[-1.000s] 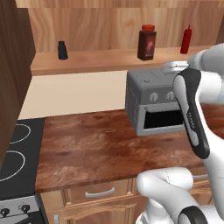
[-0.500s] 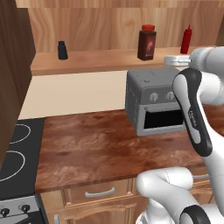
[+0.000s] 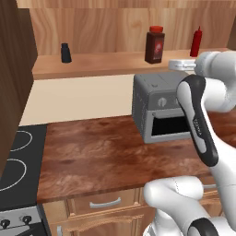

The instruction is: Collect the paprika, ketchup, and shaker from the cabinet and place them next to the stove.

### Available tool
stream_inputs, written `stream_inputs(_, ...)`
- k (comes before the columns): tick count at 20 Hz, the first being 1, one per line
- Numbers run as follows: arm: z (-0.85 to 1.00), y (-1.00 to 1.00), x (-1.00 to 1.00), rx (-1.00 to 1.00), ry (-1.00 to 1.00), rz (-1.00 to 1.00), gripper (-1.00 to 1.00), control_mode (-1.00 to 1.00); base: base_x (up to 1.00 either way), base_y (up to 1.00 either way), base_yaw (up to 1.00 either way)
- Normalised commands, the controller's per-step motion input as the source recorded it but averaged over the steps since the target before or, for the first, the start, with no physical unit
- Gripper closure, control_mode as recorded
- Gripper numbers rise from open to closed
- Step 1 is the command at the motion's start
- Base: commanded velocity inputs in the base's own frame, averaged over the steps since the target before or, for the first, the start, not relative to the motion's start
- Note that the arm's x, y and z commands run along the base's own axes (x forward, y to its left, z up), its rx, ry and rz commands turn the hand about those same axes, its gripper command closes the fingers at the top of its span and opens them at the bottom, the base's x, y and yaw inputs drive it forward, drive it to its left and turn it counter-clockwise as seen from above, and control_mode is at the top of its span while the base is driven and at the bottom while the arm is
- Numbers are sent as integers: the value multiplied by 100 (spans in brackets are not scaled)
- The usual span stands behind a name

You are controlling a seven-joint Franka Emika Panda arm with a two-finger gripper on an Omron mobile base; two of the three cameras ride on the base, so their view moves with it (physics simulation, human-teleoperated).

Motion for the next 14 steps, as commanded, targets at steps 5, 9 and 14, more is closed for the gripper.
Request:
stream_inputs(5,0,0,24,0,1,0,-100,-100,0,0,0)
stream_inputs(9,0,0,34,0,1,0,-100,-100,0,0,0)
stream_inputs(14,7,-8,34,0,0,0,-100,-100,0,0,0)
